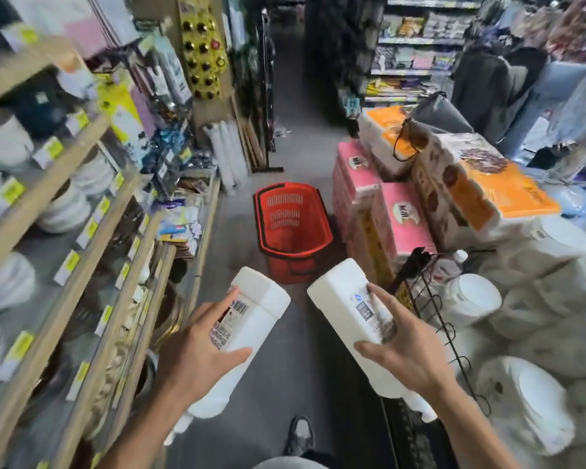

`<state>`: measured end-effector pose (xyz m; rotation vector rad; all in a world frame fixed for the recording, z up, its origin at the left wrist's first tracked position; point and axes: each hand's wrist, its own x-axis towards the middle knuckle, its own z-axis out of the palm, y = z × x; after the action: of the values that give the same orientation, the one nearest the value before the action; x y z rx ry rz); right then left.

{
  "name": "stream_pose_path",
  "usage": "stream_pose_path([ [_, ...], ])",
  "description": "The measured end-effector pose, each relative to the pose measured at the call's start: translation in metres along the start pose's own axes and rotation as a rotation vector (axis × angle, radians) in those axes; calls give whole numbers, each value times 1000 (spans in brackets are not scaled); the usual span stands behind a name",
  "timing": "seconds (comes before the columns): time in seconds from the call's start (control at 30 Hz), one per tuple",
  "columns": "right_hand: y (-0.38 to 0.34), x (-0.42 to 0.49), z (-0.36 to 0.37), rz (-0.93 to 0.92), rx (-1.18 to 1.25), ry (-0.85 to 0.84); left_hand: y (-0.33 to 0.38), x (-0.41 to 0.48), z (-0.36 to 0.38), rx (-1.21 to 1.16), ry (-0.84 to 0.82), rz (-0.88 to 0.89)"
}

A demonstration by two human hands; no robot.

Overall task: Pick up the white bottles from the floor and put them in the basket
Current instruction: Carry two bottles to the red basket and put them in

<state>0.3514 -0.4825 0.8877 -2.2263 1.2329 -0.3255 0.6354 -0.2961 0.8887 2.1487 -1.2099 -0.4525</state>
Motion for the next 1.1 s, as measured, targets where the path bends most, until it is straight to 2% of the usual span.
stream_pose_path([
  [0.23,-2,86,-2,5,-33,-81,-1,53,-1,19,153,-59],
  [0.47,-21,155,7,-29,-19,-125,-18,96,-7,-32,227,-101],
  [0.7,-51,220,24,-28,-66,-147,-54,161,-17,-109,236,-127],
  [1.0,-100,298,54,18,-44,-76,-104,240,-56,-204,255,-110],
  [1.1,-109,320,66,43,-45,-59,-116,264,-64,-227,215,-112],
])
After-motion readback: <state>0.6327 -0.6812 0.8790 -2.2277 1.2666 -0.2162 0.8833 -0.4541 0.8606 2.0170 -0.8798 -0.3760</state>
